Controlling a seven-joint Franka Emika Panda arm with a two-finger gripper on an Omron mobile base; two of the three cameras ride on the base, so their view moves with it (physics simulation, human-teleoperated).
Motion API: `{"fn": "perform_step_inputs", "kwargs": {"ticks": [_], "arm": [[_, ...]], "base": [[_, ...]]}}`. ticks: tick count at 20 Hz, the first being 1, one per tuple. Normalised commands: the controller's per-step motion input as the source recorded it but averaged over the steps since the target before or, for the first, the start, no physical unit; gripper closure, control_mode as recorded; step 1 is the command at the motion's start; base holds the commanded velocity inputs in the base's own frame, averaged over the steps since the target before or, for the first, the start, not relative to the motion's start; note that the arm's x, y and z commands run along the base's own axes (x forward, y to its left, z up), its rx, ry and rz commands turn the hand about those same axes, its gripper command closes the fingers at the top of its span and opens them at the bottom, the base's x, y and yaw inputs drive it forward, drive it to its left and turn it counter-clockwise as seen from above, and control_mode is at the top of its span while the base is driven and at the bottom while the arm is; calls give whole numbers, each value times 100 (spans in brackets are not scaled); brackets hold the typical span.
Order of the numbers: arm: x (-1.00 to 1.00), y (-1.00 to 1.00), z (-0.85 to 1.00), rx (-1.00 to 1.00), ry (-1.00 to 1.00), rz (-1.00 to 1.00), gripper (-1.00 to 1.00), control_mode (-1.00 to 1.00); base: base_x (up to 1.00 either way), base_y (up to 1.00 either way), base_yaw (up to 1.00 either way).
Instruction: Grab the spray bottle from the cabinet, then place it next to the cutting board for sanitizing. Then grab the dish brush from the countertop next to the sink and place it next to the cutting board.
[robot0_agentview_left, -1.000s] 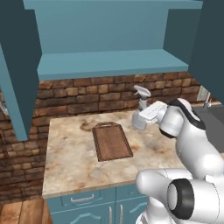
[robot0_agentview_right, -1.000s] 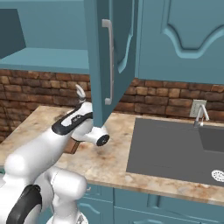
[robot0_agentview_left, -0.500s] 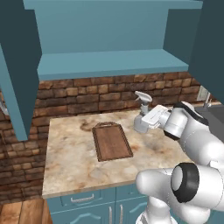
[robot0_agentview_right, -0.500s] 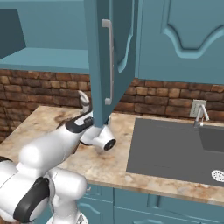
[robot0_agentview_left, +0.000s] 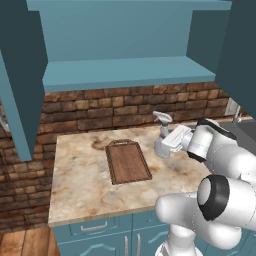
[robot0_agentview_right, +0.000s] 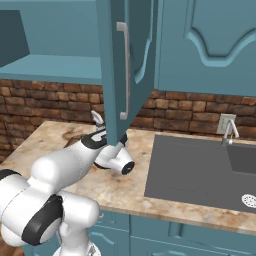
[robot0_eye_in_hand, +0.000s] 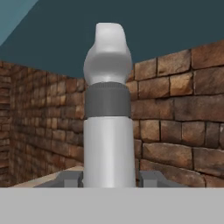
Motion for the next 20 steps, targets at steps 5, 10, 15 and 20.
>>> {"fn": "perform_step_inputs", "kwargs": {"ticks": [5,10,15,20], "arm": [[0,-2,-32,-1,1,1,100,-100],[0,-6,-34,0,1,1,100,-100],[0,-4,-31,0,2,0,100,-100],[0,-1,-27,0,1,0,100,-100]], "base": [[0,0,0],[0,0,0],[0,0,0],[0,0,0]]}}
